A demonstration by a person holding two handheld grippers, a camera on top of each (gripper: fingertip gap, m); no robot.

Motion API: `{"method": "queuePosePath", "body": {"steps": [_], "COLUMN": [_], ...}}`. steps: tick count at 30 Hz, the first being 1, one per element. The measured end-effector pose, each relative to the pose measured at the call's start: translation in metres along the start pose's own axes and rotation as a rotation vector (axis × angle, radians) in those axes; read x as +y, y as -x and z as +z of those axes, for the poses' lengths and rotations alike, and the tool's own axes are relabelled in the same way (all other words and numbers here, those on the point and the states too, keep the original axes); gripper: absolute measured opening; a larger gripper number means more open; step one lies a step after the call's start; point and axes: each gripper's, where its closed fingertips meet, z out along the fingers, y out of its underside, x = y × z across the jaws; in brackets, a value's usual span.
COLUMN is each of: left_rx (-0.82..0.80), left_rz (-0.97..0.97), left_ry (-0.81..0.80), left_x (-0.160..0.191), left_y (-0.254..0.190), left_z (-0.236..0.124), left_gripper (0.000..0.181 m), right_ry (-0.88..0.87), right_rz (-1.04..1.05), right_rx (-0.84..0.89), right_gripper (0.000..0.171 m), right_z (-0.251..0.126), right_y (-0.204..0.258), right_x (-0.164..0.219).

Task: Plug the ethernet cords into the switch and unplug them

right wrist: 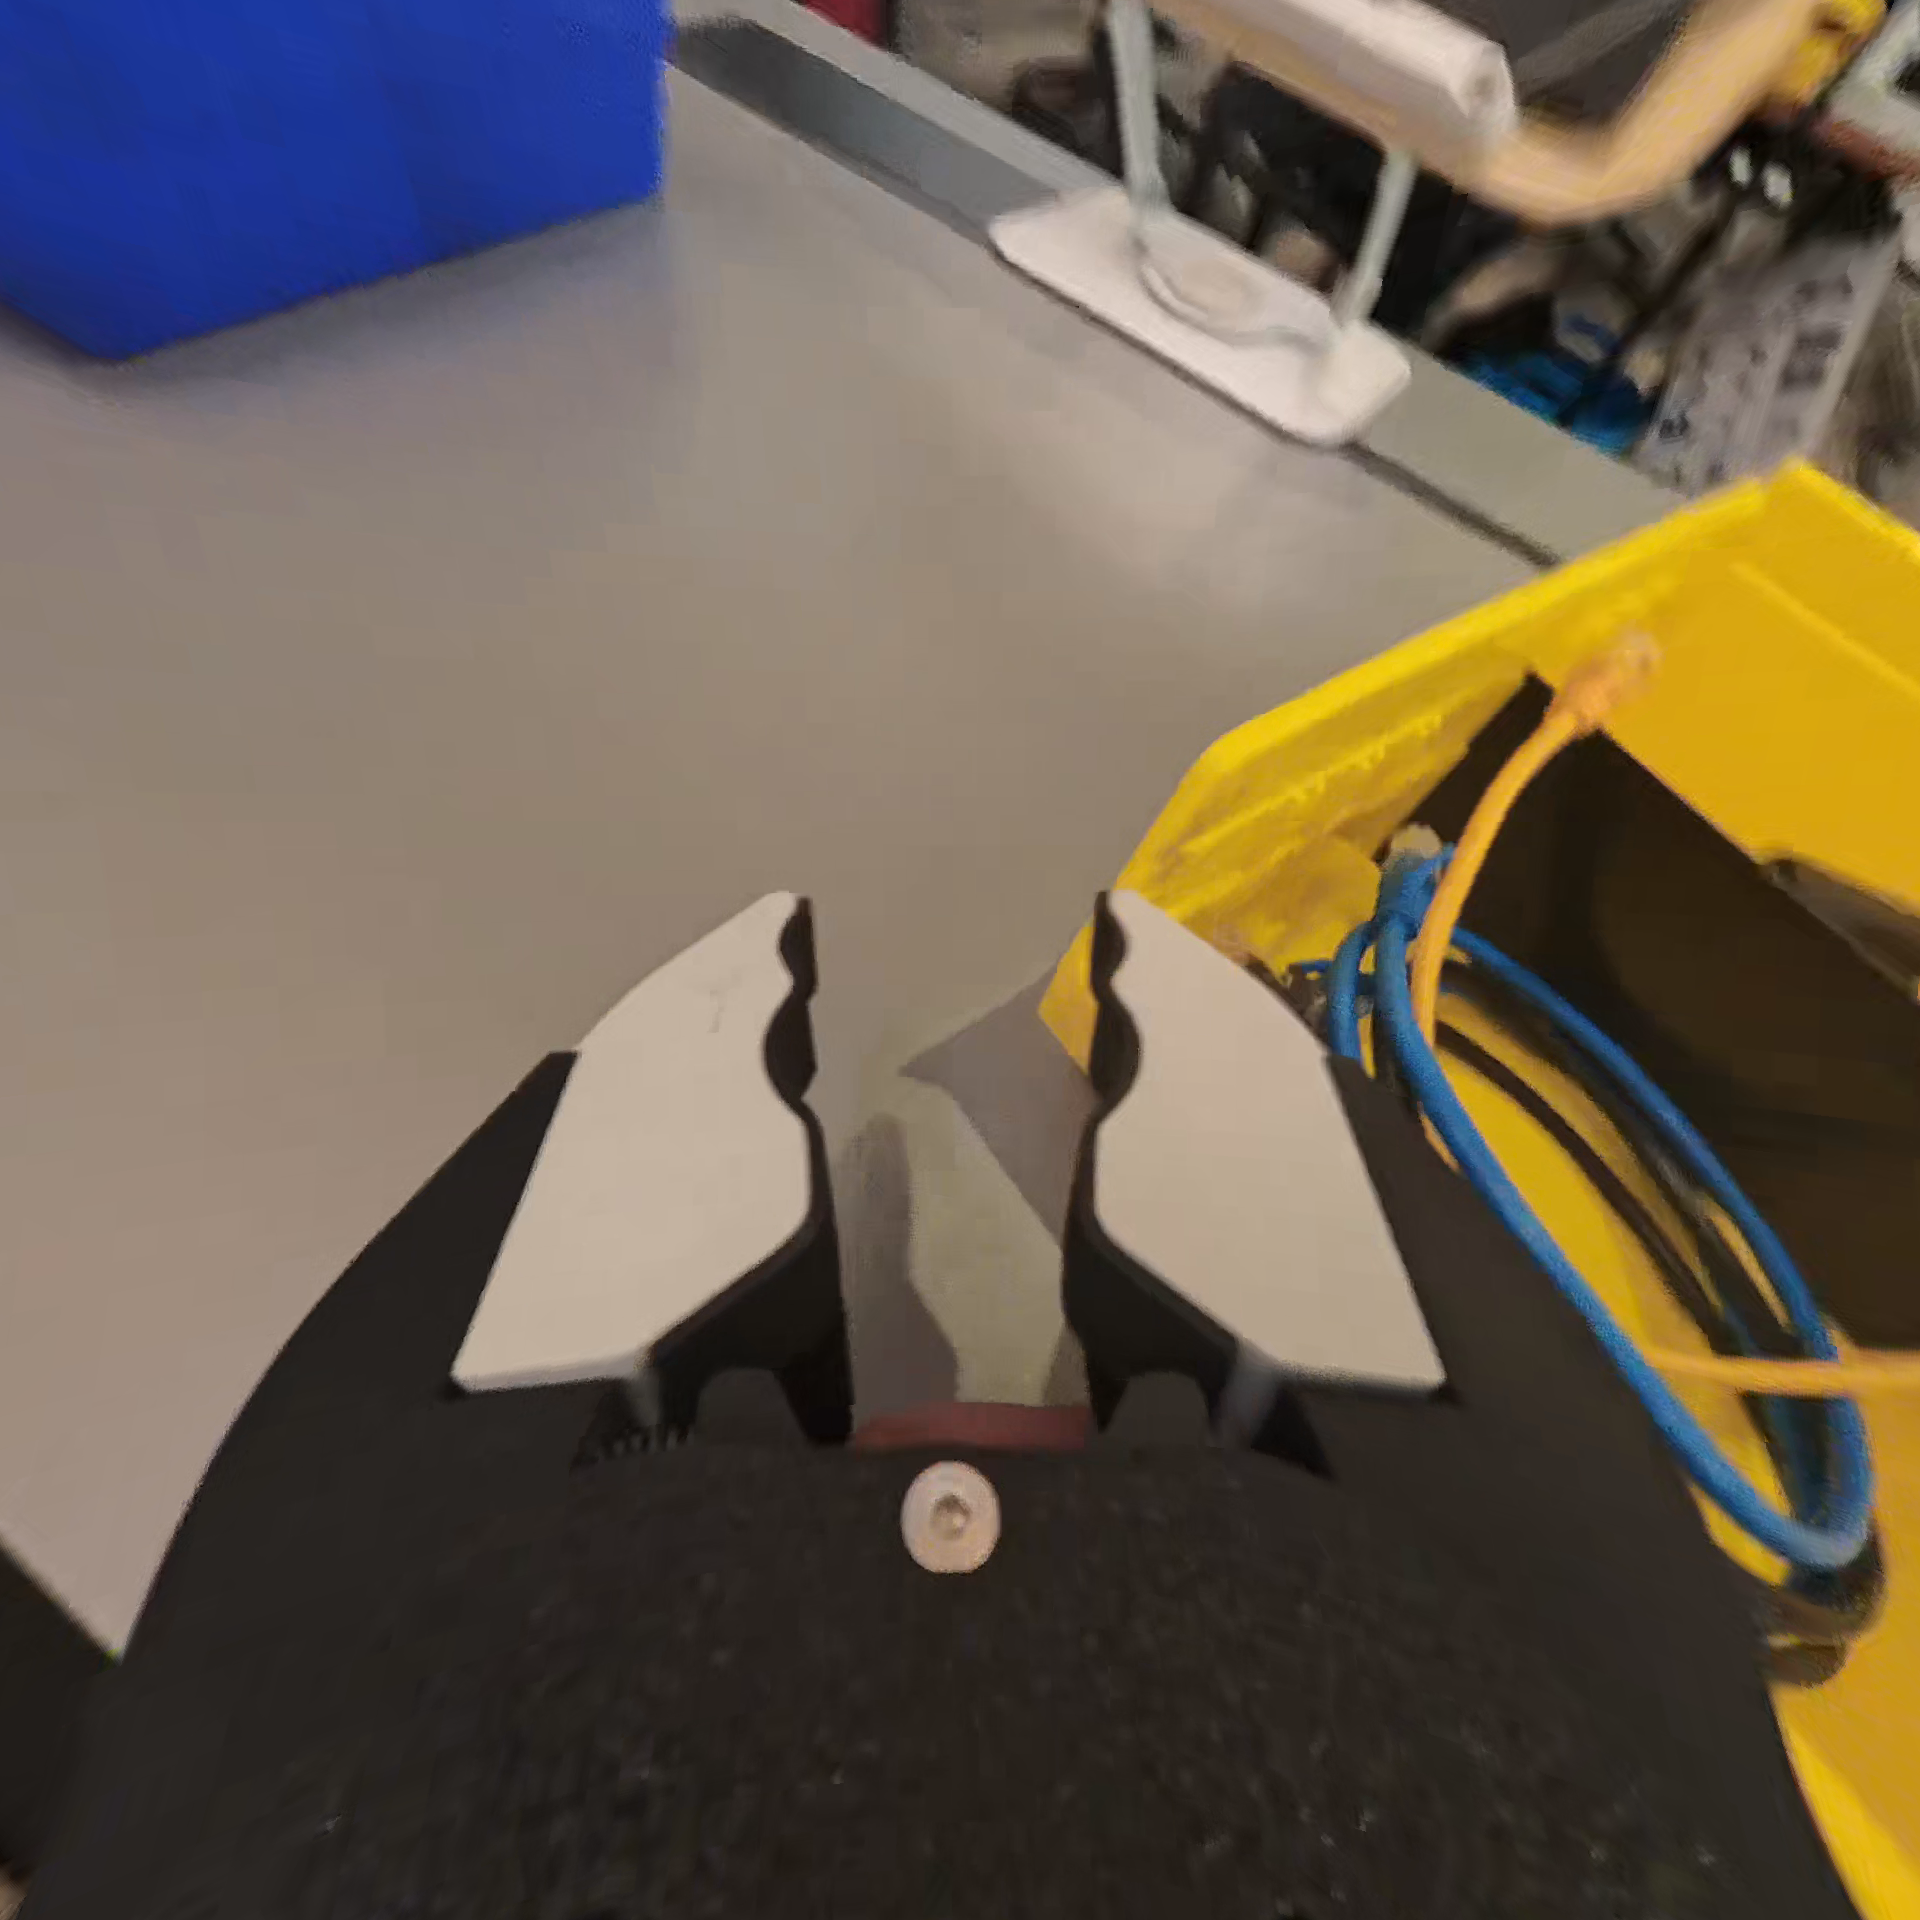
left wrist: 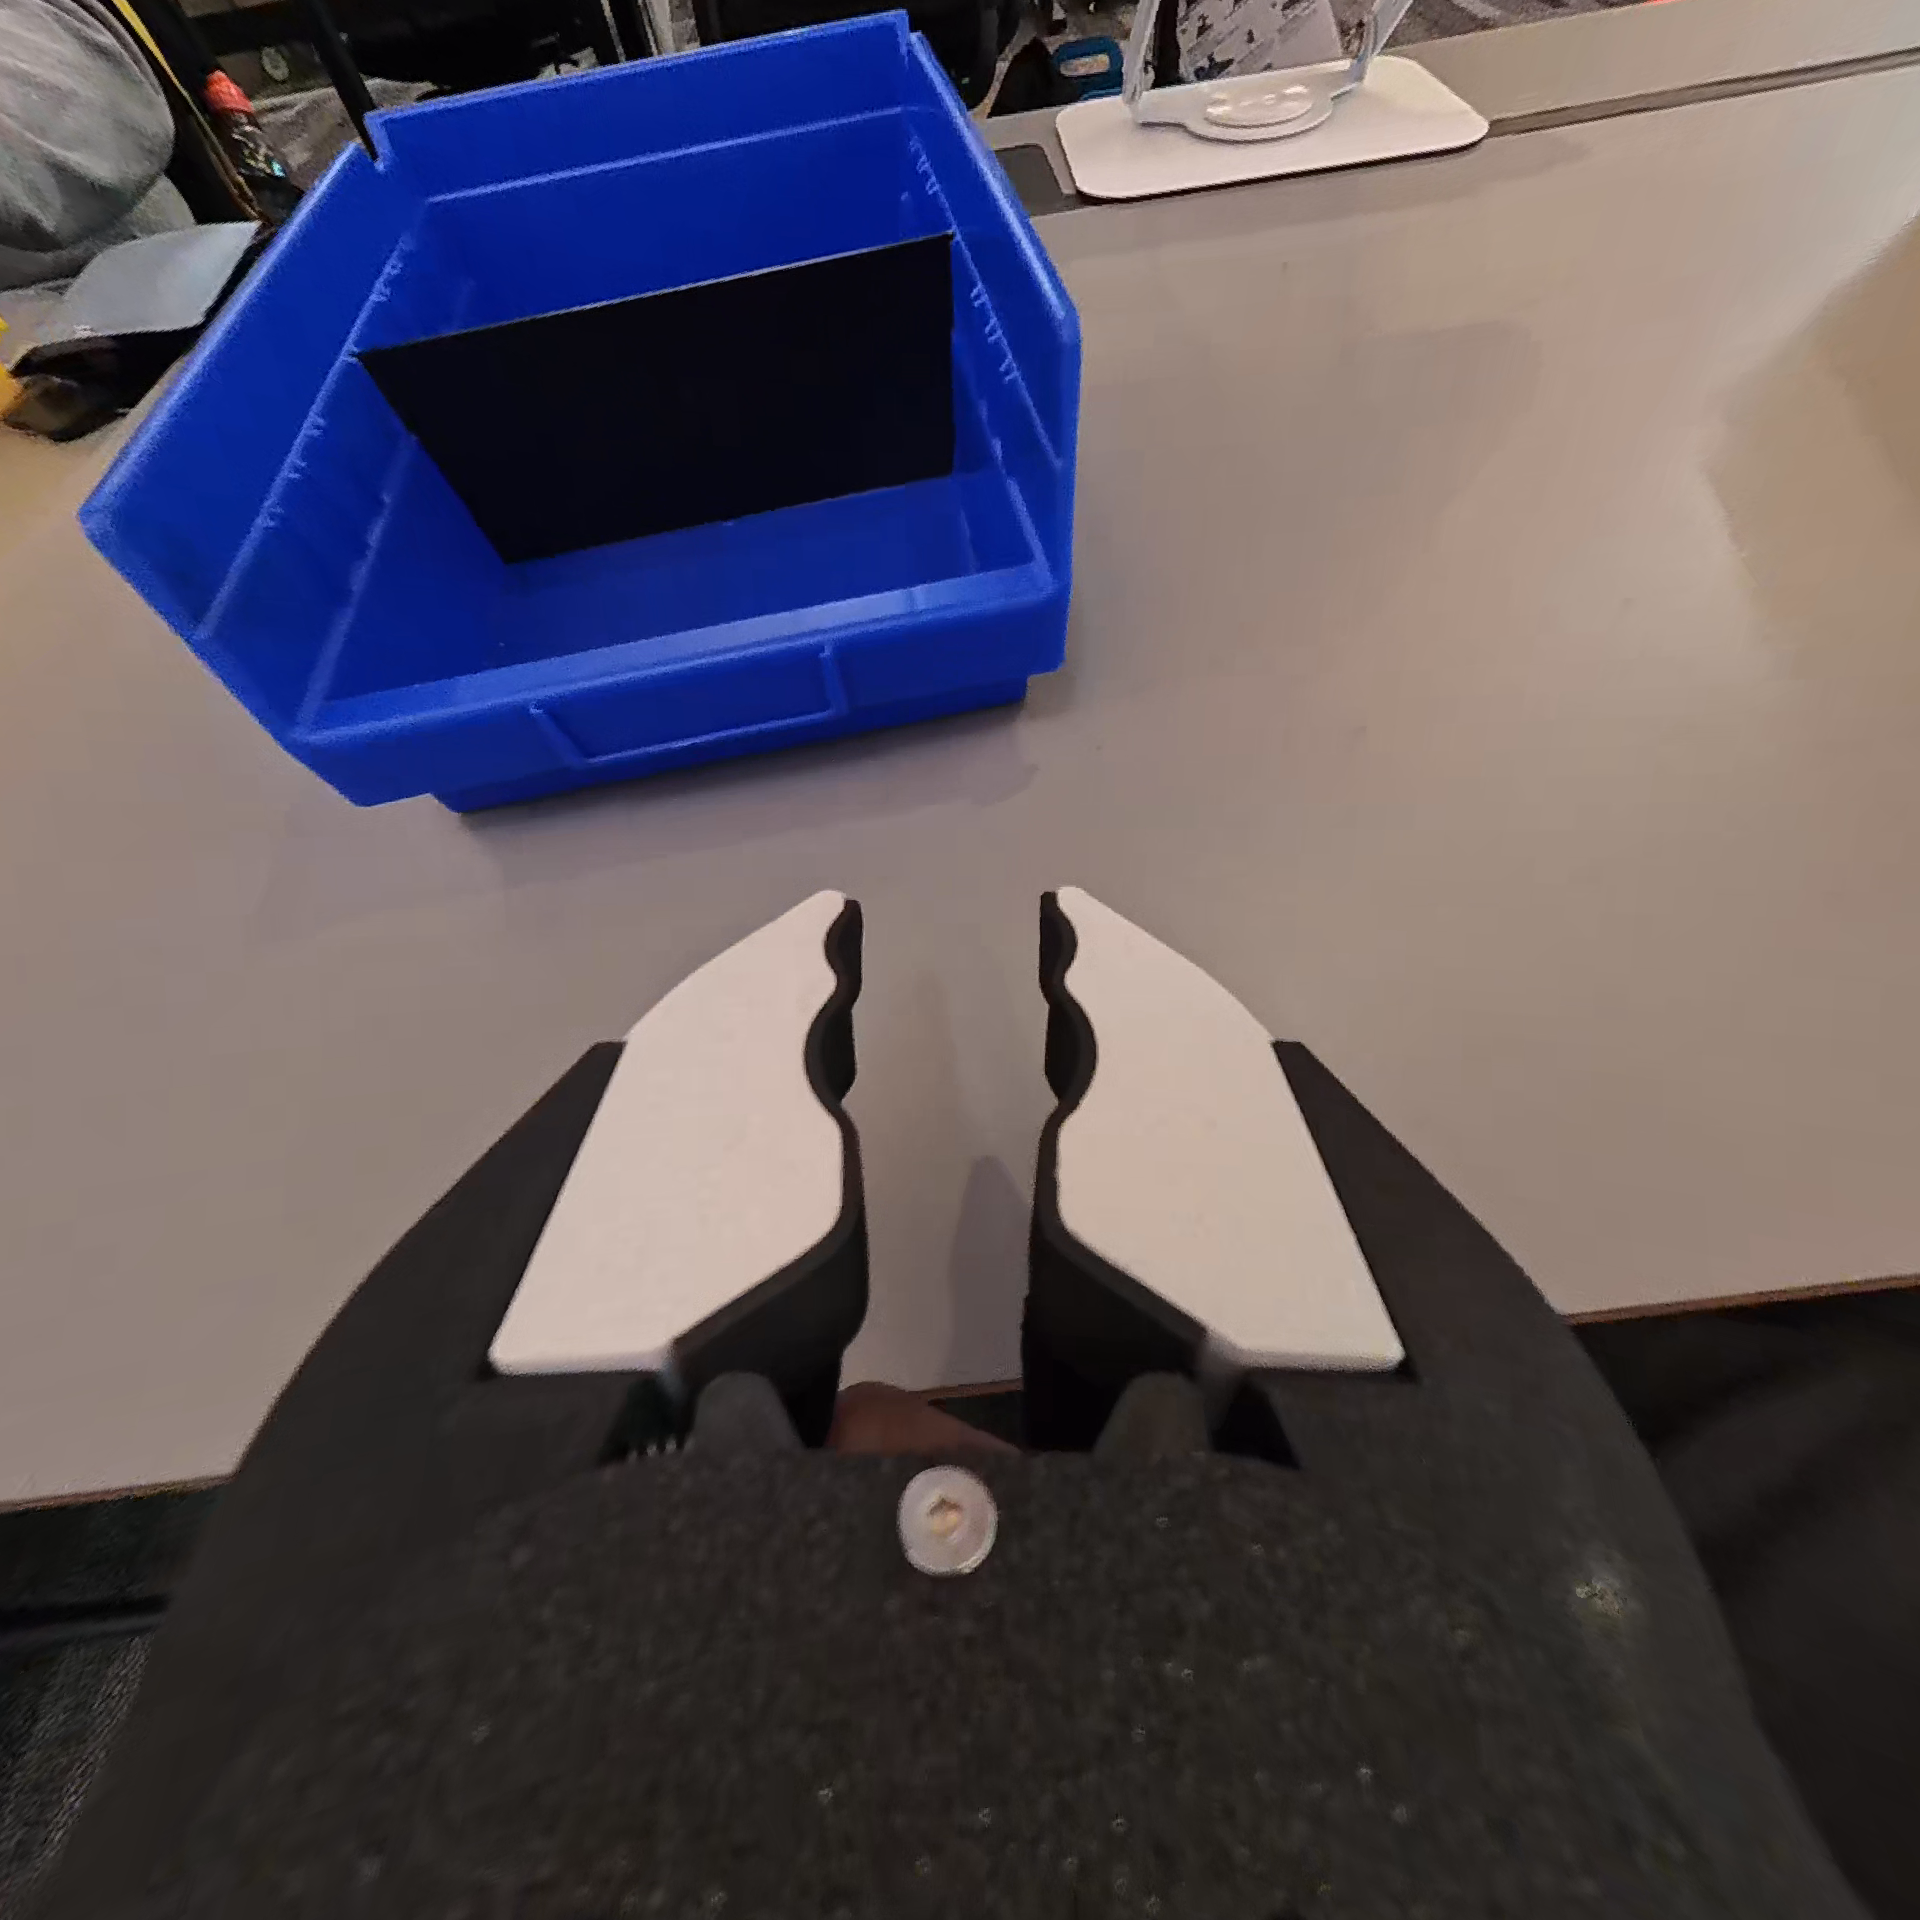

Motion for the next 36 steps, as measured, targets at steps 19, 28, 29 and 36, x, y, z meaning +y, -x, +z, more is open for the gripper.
{"method": "queuePosePath", "body": {"steps": [19,28,29,36], "left_rx": [0.621,0.590,0.601,0.470], "left_rz": [0.198,0.186,0.208,0.282], "left_ry": [-0.197,-0.070,-0.076,-0.036], "left_x": [-0.097,-0.127,-0.129,-0.122], "left_y": [-0.299,-0.365,-0.368,-0.349], "left_z": [0.058,0.157,0.160,0.149], "left_gripper": [0.060,0.049,0.034,0.008], "right_ry": [-0.289,-0.114,-0.115,0.022], "right_rz": [0.232,0.517,0.549,0.607], "right_rx": [0.750,0.637,0.648,0.657], "right_gripper": [0.048,0.044,0.038,0.004], "right_z": [-0.158,-0.115,-0.112,-0.084], "right_y": [-0.120,-0.126,-0.132,-0.142], "right_x": [0.033,0.077,0.078,0.090]}}
